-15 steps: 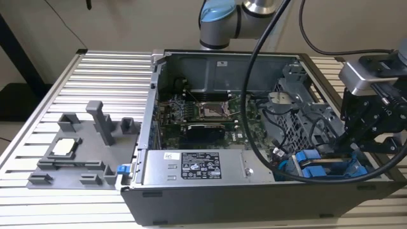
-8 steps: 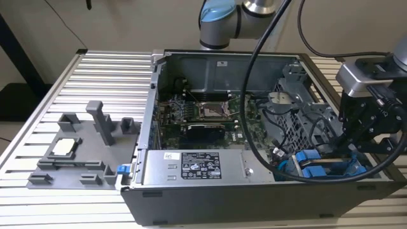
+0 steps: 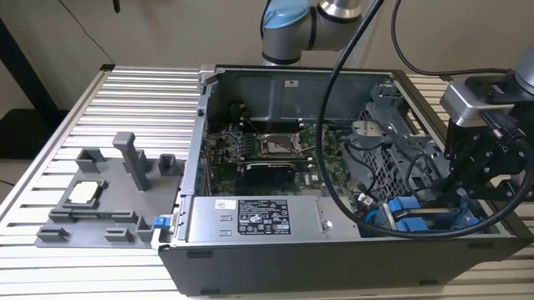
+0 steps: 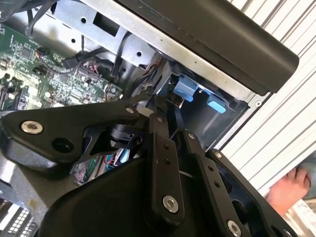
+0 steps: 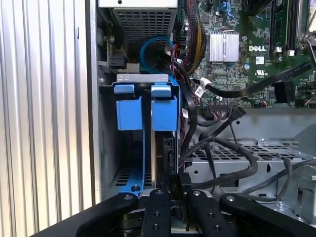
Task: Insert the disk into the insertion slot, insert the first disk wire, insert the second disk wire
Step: 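Insert the first disk wire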
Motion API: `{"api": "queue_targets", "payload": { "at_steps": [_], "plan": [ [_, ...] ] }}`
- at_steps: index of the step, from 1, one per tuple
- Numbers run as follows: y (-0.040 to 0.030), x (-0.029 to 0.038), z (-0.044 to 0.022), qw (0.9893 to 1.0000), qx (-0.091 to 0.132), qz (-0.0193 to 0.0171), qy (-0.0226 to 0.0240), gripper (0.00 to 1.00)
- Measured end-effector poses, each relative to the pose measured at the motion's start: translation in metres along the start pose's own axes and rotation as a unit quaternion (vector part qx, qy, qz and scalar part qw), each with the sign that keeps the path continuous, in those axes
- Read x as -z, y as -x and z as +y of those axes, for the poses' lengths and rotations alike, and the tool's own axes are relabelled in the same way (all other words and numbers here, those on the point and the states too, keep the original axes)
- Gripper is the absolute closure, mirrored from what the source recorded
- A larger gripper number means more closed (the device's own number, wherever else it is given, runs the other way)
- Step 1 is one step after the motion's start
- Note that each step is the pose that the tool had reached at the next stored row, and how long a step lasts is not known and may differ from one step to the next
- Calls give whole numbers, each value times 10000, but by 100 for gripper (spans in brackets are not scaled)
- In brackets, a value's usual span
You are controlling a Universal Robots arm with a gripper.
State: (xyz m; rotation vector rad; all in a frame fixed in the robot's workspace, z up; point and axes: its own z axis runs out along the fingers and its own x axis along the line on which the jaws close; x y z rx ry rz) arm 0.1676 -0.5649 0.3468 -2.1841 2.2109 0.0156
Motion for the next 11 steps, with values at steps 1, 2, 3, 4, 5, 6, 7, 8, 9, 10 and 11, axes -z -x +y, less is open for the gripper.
{"api": "queue_targets", "payload": {
  "at_steps": [1, 2, 3, 4, 5, 6, 7, 8, 9, 10, 11],
  "plan": [
    [3, -1, 0, 10000, -7, 0, 0, 81],
    [4, -3, 0, 10000, -13, 1, 0, 81],
    [4, -8, 0, 10000, -20, 2, 0, 81],
    [4, -13, 0, 10000, -31, 4, -1, 81],
    [4, -16, 0, 10000, -47, 7, -1, 81],
    [2, -18, 0, 10000, -64, 10, -2, 81],
    [-5, -18, -1, 10000, -78, 12, 1, 81],
    [-10, -18, -3, 10000, -90, 16, 8, 81],
    [-15, -19, -4, 9999, -100, 21, 17, 81],
    [-19, -19, -4, 9999, -110, 25, 21, 81],
    [-18, -23, -4, 9999, -120, 29, 21, 81]
  ]
}}
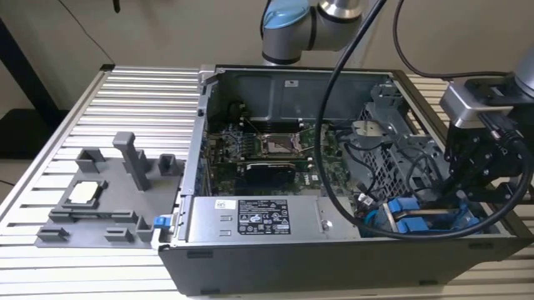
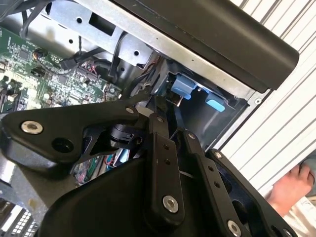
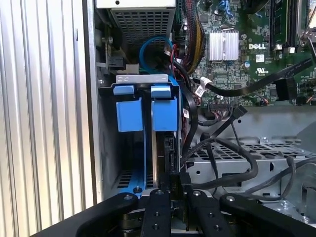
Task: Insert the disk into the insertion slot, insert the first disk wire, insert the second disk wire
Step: 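Insert the first disk wire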
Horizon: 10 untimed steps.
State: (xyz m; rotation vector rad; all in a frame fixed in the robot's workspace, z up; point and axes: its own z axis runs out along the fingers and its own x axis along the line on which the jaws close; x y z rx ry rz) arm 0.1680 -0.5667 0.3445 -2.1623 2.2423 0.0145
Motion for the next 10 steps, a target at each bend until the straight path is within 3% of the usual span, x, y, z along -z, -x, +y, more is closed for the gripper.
{"api": "queue_targets", "payload": {
  "at_steps": [6, 10],
  "plan": [
    [-2, -54, 0, 10000, -23, 30, -2, 81],
    [-3, -82, 1, 10000, -23, 26, -2, 81]
  ]
}}
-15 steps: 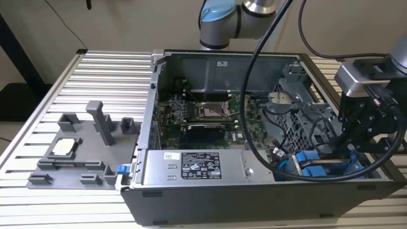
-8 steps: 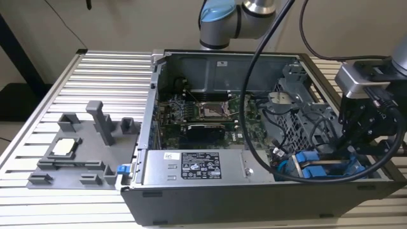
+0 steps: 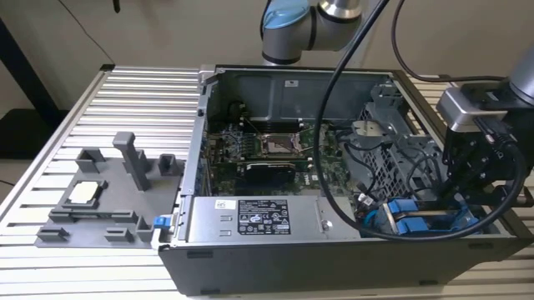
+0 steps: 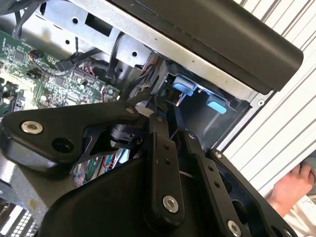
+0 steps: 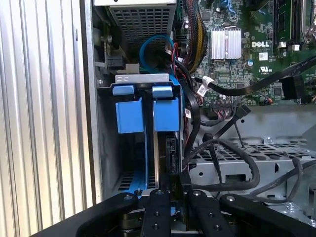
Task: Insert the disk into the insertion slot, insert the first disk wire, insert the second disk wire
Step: 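Insert the first disk wire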
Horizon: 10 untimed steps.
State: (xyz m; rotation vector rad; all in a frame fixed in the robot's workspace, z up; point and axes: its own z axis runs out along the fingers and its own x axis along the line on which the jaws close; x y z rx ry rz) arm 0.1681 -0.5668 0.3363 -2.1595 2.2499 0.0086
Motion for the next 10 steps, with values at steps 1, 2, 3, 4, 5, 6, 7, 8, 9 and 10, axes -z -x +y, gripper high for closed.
{"api": "queue_targets", "payload": {
  "at_steps": [1, 2, 3, 4, 5, 6, 7, 8, 9, 10],
  "plan": [
    [0, -5, 0, 10000, 0, 0, 0, 81],
    [0, -9, 1, 10000, 0, 0, 0, 81],
    [0, -14, 1, 10000, 0, -1, 0, 81],
    [-1, -18, 1, 10000, 0, -2, 0, 81],
    [-1, -18, 1, 10000, 0, -2, 0, 81],
    [0, -18, 1, 10000, 0, -2, 0, 81],
    [-1, -18, 1, 10000, 0, -2, 0, 81],
    [0, -16, 1, 10000, 0, -3, 2, 81],
    [0, -8, 2, 10000, 0, -6, 6, 81],
    [0, 1, 2, 10000, -1, -10, 10, 81]
  ]
}}
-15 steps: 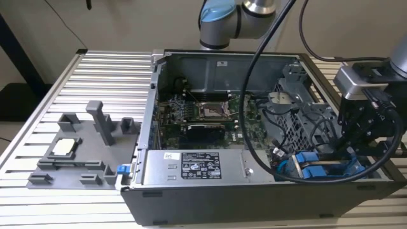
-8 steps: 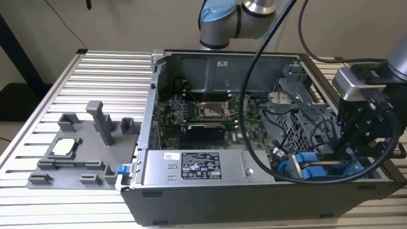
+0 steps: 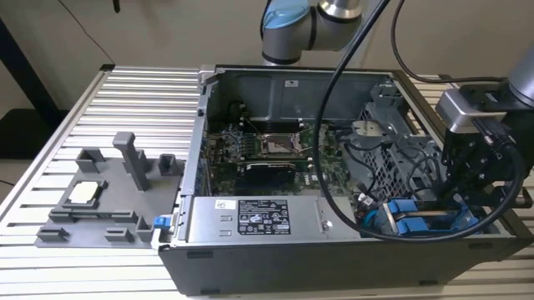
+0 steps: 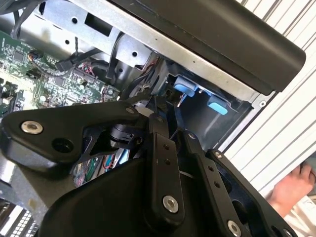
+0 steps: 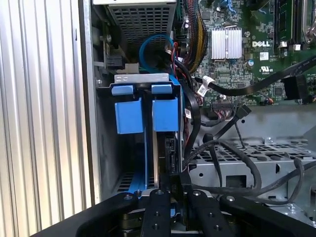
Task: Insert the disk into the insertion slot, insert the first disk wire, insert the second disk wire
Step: 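Insert the first disk wire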
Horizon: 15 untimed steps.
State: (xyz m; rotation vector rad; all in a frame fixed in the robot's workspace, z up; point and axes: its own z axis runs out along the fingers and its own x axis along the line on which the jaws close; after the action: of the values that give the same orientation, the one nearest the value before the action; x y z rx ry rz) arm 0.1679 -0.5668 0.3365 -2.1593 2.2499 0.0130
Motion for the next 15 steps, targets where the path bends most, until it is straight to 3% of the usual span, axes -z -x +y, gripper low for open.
{"api": "queue_targets", "payload": {
  "at_steps": [4, 10, 15],
  "plan": [
    [1, 81, -1, 10000, 0, 2, 7, 81],
    [1, 61, -2, 10000, 1, -58, -42, 81],
    [0, 31, 2, 9999, 2, -84, -86, 81]
  ]
}}
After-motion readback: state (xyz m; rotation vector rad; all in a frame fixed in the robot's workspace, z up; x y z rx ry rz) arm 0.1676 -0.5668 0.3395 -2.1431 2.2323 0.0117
